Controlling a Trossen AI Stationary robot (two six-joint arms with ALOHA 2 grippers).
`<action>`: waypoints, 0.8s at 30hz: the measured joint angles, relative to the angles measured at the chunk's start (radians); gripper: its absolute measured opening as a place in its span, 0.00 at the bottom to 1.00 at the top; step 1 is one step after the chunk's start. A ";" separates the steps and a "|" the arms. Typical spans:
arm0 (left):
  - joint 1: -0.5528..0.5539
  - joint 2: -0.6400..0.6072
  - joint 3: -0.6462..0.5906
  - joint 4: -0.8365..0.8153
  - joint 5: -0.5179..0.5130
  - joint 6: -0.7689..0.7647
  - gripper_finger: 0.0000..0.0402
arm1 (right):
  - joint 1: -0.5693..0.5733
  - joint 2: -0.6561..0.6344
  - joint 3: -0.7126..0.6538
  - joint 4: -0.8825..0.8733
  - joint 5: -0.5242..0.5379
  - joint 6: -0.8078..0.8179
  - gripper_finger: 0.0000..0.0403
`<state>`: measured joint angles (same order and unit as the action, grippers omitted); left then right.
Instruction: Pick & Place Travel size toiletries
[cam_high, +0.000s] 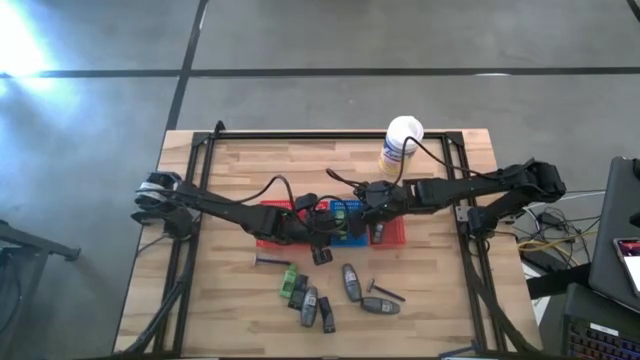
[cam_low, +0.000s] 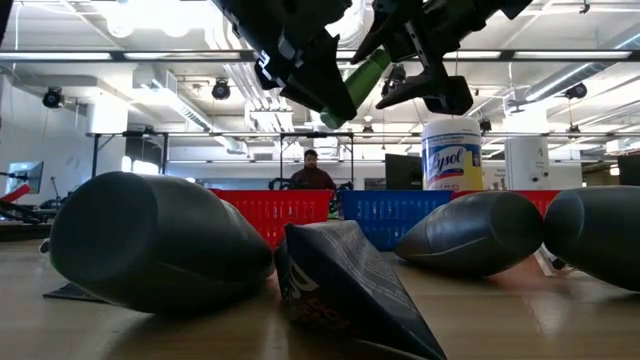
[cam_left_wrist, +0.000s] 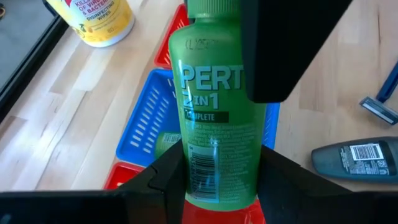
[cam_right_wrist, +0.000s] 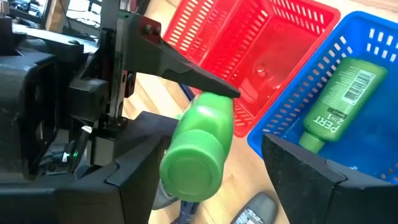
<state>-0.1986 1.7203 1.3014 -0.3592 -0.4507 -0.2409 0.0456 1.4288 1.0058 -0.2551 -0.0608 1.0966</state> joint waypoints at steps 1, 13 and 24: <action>0.000 0.000 0.000 -0.001 0.000 0.000 0.39 | 0.000 0.000 0.000 0.000 0.000 -0.001 0.67; -0.002 0.000 -0.001 0.002 0.027 -0.003 0.39 | 0.000 0.012 0.000 0.005 0.011 0.003 0.60; -0.002 0.000 -0.001 0.004 0.031 -0.004 0.39 | 0.000 0.014 0.000 0.013 0.016 -0.014 0.50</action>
<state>-0.2005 1.7203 1.3006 -0.3556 -0.4198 -0.2450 0.0456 1.4429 1.0061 -0.2423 -0.0448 1.0829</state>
